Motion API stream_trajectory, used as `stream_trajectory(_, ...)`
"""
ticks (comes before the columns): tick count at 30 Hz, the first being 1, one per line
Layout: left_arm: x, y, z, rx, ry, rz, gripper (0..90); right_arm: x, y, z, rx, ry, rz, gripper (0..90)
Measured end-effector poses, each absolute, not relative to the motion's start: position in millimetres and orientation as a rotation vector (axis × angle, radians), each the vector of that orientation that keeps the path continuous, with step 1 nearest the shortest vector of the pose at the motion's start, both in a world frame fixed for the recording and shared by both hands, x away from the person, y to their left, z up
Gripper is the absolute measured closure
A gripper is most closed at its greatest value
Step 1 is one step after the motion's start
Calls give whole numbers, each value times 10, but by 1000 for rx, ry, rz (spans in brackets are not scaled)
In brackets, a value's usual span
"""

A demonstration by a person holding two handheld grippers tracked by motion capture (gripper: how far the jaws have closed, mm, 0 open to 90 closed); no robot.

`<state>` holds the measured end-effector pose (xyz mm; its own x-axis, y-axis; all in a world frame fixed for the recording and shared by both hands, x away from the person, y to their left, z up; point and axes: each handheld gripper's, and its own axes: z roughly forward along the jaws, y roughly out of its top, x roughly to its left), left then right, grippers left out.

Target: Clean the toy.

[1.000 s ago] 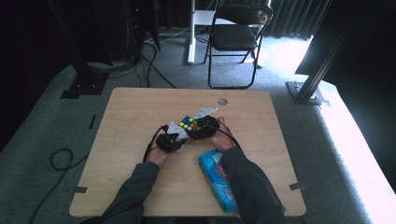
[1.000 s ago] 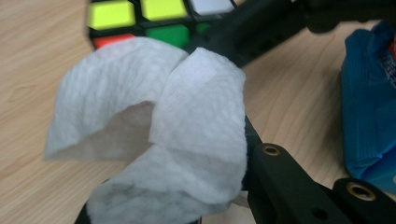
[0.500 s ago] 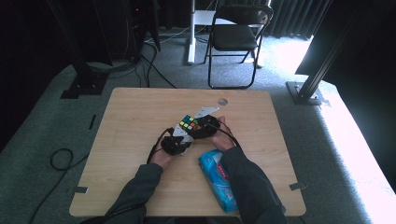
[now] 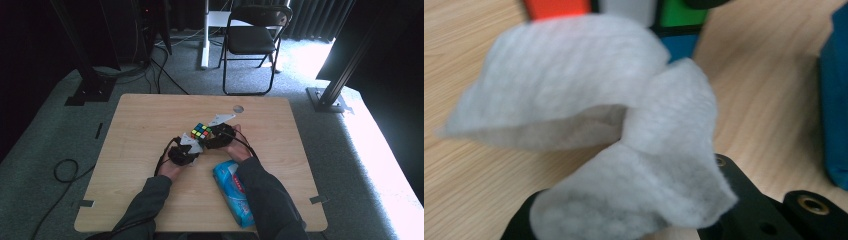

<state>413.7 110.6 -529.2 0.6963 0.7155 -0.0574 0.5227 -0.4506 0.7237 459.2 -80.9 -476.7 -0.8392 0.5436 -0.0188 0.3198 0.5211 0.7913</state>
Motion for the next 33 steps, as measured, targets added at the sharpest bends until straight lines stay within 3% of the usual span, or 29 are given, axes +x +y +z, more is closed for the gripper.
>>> stream_trajectory(33, 4170, 1097, -5282, 2095, 971, 359, 848, 4582, -808, -4715, 739, 2512, 1326, 342)
